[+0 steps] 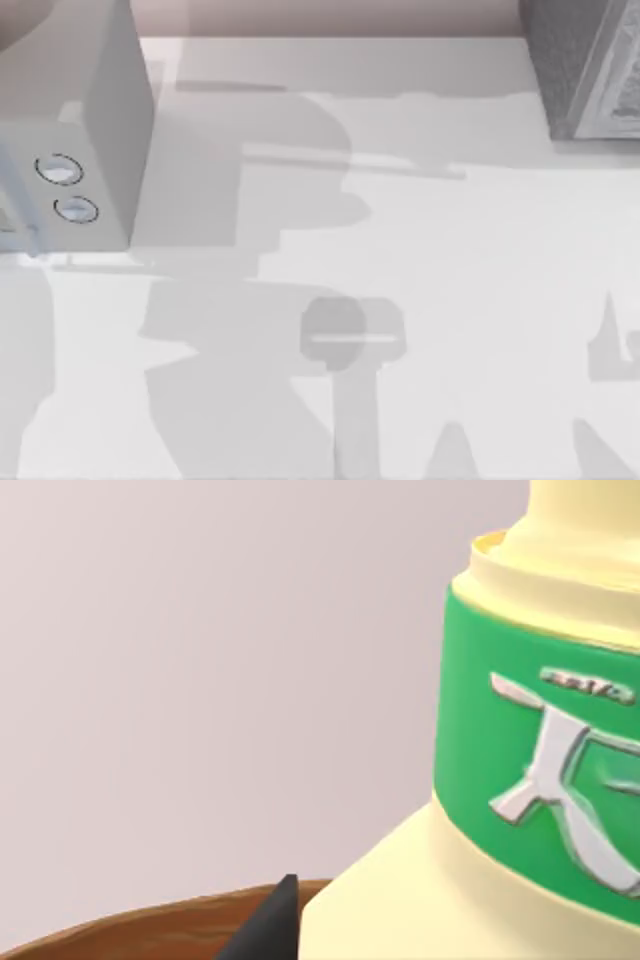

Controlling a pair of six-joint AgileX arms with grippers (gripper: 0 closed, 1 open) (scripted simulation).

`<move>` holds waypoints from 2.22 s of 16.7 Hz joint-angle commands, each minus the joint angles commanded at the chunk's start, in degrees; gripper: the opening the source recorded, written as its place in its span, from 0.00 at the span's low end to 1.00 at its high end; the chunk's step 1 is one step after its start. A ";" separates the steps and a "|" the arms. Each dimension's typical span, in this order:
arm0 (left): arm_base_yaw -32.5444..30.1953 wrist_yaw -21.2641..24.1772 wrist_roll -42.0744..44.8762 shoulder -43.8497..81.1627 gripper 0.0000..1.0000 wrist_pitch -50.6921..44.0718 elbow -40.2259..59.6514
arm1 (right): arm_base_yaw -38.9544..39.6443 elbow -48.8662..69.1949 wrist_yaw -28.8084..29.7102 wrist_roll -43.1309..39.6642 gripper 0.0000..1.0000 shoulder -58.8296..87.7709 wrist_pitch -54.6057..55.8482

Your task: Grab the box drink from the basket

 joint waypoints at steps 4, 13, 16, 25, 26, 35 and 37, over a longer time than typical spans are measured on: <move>0.07 0.28 -0.08 0.29 0.00 -3.19 2.90 | 0.00 0.00 0.00 0.00 1.00 0.00 0.00; -0.01 0.40 0.79 2.08 0.00 -22.62 25.54 | 0.00 0.00 0.00 0.00 1.00 0.00 0.00; -0.31 0.08 0.49 2.37 0.00 -29.26 32.27 | 0.00 0.00 0.00 0.00 1.00 0.00 0.00; -0.17 -0.34 0.12 2.21 0.00 -34.92 37.34 | 0.00 0.00 0.00 0.00 1.00 0.00 0.00; -0.17 -0.34 0.12 2.21 0.00 -34.92 37.34 | 0.00 0.00 0.00 0.00 1.00 0.00 0.00; -4.09 -4.73 -0.18 -20.77 0.00 -33.26 11.80 | 0.00 0.00 0.00 0.00 1.00 0.00 0.00; -5.69 -6.52 -0.27 -30.32 0.00 -32.56 1.54 | 0.00 0.00 0.00 0.00 1.00 0.00 0.00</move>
